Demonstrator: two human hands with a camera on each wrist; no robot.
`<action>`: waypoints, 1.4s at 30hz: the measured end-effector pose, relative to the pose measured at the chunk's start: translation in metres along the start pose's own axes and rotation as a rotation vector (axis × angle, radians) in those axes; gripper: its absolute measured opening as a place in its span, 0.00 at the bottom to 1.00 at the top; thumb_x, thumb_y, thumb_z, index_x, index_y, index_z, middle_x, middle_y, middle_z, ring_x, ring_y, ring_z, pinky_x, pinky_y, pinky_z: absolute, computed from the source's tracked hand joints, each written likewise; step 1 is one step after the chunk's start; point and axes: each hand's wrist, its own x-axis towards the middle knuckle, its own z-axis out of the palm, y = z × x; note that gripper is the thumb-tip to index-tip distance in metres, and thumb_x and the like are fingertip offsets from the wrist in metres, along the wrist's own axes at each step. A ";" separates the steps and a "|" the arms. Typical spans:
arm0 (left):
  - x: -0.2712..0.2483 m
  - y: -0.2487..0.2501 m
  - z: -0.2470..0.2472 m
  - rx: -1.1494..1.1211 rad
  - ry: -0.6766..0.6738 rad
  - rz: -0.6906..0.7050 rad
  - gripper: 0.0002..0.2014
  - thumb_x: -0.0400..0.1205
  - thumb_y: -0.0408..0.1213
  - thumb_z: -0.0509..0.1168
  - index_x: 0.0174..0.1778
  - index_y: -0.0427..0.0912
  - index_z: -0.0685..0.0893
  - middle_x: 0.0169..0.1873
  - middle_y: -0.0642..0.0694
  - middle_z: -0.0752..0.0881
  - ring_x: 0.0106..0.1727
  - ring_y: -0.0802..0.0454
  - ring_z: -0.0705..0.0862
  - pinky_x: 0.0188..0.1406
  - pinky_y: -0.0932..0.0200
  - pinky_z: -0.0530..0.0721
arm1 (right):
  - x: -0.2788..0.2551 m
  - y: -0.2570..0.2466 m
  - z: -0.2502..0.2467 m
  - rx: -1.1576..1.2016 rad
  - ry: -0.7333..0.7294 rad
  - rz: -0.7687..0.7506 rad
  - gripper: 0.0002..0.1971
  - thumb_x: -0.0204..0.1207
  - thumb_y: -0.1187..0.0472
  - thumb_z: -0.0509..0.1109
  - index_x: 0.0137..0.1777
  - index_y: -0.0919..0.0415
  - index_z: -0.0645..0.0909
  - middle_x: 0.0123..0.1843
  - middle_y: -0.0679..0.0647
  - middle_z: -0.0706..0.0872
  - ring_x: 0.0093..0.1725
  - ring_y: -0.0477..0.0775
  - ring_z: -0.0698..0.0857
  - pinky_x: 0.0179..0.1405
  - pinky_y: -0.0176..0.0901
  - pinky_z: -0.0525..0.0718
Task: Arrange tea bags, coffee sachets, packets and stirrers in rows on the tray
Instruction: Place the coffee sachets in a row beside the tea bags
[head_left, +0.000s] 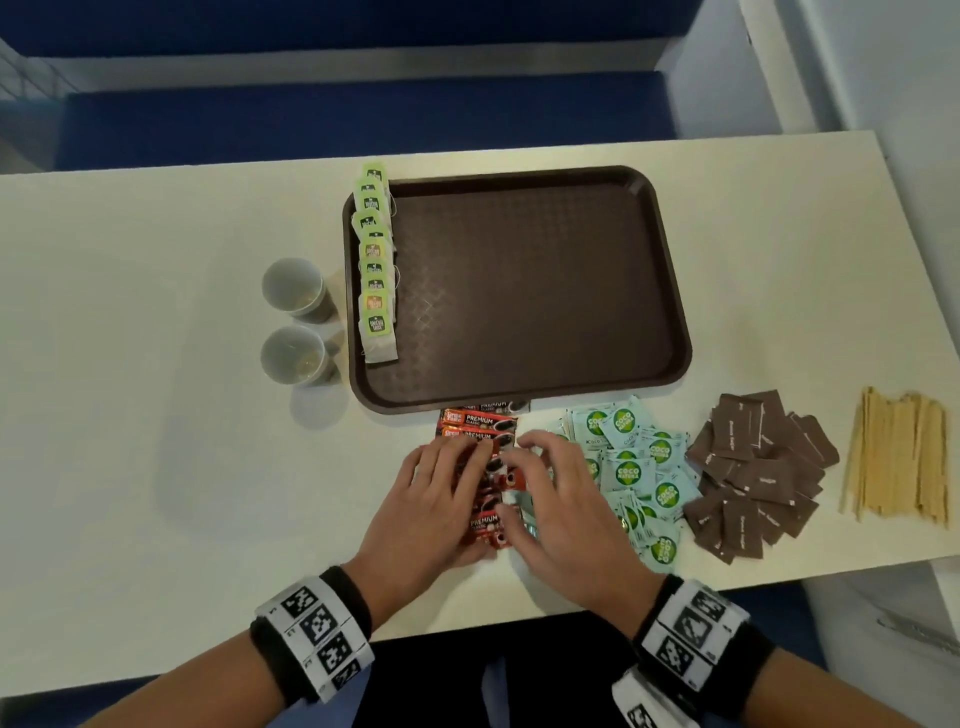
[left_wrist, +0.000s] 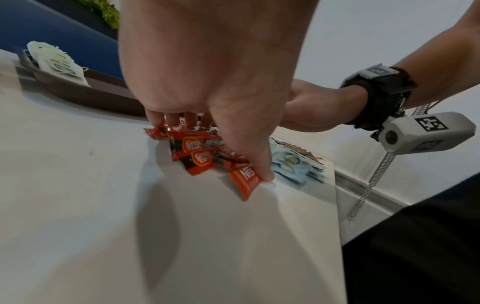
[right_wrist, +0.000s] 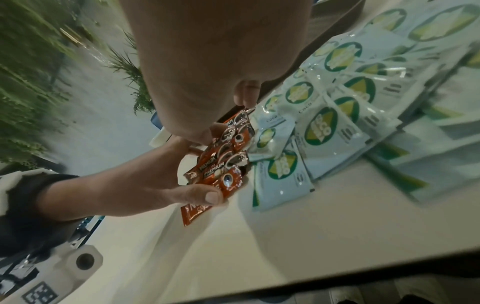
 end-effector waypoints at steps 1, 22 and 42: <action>0.002 0.000 -0.001 0.003 -0.002 -0.007 0.59 0.71 0.74 0.77 0.88 0.35 0.71 0.76 0.34 0.78 0.75 0.34 0.80 0.75 0.36 0.83 | 0.006 -0.001 -0.002 0.006 -0.005 -0.003 0.24 0.86 0.50 0.72 0.78 0.57 0.74 0.78 0.53 0.68 0.71 0.52 0.75 0.73 0.51 0.85; 0.007 -0.005 0.011 -0.070 0.107 0.112 0.30 0.80 0.52 0.79 0.69 0.37 0.76 0.60 0.38 0.86 0.55 0.41 0.83 0.54 0.44 0.90 | 0.036 0.015 -0.013 0.038 0.113 0.102 0.20 0.84 0.56 0.75 0.74 0.55 0.78 0.76 0.52 0.68 0.73 0.50 0.72 0.71 0.40 0.77; 0.053 -0.009 -0.077 -1.322 0.171 -0.434 0.09 0.91 0.35 0.70 0.63 0.53 0.81 0.48 0.50 0.93 0.49 0.53 0.93 0.49 0.56 0.92 | 0.070 0.009 -0.041 0.816 0.176 0.424 0.09 0.90 0.56 0.71 0.66 0.44 0.84 0.61 0.47 0.88 0.58 0.47 0.88 0.59 0.46 0.89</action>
